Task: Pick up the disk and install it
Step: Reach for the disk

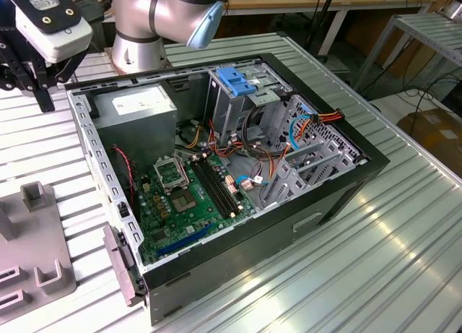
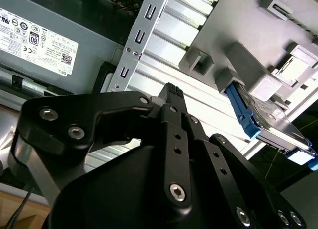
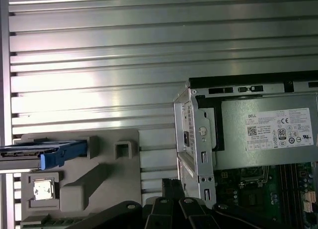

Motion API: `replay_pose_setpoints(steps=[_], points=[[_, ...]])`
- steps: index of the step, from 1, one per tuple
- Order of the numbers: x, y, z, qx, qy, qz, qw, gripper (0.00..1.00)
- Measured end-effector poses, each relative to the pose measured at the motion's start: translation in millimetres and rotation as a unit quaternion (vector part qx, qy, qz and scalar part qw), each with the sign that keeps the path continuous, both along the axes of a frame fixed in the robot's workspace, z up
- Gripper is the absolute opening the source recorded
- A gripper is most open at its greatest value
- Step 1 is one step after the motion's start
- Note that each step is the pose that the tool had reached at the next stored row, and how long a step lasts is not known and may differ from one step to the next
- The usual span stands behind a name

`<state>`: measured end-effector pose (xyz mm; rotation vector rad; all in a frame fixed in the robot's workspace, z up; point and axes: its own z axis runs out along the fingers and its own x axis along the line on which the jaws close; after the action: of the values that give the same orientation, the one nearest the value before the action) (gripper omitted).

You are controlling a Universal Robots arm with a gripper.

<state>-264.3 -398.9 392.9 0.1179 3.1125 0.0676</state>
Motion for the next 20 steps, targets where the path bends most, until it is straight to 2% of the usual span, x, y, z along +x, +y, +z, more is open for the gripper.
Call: replay_pose_setpoints(steps=[20], points=[[-22.4,0.0,0.0,0.0,0.0,0.0,1.0,0.1]])
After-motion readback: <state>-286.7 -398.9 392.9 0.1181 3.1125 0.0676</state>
